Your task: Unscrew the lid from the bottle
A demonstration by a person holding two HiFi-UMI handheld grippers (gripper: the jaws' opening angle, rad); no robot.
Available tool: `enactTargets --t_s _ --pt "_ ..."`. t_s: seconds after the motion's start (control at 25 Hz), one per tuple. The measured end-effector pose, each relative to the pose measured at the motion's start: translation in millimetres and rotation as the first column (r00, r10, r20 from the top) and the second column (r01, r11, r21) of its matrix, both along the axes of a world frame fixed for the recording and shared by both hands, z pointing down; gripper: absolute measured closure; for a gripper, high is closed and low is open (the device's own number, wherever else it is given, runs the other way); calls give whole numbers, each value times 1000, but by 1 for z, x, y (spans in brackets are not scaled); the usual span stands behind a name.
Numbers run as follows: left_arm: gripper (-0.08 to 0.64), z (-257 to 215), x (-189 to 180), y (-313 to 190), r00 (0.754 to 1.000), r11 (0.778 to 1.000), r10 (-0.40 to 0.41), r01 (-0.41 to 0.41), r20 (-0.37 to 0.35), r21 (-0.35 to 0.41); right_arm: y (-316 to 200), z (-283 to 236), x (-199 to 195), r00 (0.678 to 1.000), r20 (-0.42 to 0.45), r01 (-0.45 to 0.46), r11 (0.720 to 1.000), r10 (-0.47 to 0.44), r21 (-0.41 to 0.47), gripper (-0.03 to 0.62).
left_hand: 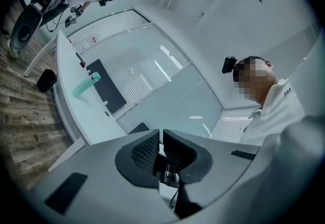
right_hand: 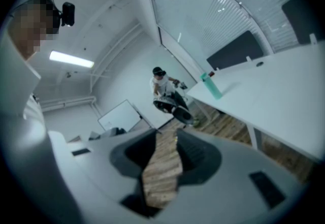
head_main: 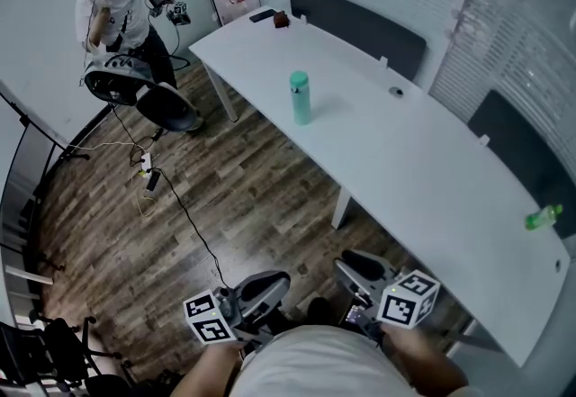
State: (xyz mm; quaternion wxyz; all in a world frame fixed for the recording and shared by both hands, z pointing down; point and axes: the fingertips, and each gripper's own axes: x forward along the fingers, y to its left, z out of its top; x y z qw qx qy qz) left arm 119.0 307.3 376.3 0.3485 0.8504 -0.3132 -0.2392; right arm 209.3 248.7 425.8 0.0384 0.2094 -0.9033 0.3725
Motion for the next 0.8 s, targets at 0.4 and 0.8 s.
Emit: enactTargets --t_s 0.4,0.8 --pt "540 -3 -4 -14 1000 1000 -15 15 12 5 -16 5 -5 1000 -3 10 1000 -10 -12 465" --pt "540 8 -49 -57 1000 1000 9 -9 -16 4 -53 9 -48 1000 -25 -19 1000 19 -13 462"
